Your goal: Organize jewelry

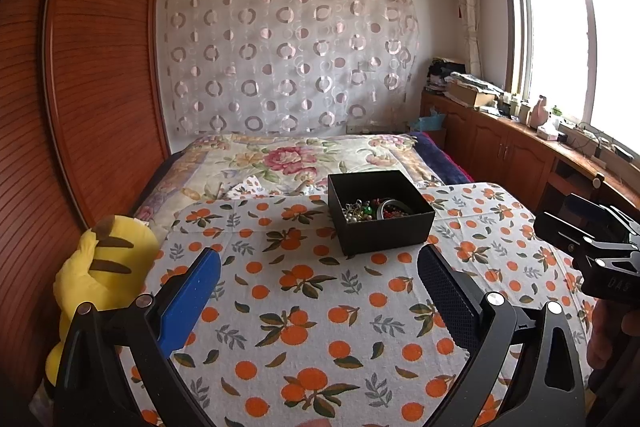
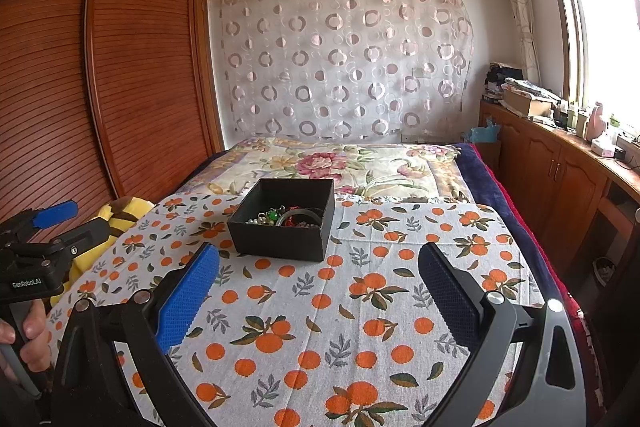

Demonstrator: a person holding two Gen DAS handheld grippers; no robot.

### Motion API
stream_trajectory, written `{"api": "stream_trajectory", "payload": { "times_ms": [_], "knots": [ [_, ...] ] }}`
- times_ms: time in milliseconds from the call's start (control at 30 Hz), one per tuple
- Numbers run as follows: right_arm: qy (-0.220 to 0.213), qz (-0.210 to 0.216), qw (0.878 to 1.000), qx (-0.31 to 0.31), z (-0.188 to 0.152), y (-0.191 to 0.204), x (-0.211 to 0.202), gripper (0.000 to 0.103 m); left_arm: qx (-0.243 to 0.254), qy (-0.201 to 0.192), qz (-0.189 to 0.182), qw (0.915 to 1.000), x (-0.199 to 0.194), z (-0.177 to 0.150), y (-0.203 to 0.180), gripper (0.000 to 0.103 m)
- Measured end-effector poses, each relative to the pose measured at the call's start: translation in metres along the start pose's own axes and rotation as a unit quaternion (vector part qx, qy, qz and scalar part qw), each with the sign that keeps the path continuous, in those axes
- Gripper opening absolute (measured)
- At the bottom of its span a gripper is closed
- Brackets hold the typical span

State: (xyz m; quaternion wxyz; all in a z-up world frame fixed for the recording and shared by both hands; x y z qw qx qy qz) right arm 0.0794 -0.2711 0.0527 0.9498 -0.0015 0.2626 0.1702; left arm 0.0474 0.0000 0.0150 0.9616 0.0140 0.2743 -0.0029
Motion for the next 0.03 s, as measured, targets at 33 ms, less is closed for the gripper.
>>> {"api": "stream_trajectory", "payload": {
  "times_ms": [33],
  "knots": [
    [0.000, 0.000, 1.000, 0.000, -0.0005, -0.0010, -0.0005, 0.100, 0.000, 0.000, 0.000, 1.0000, 0.0001, 0.0014, -0.0002, 0.095]
  ]
}}
Point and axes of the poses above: each gripper's, at about its wrist camera, not at the fingertips, and x roughly the way its jaws point, y to its left, z to its top, the point moved 1 cm from there along x, roughly the way its jaws point, and after that the axes turned 3 degrees about y, right-handed, at the moved point
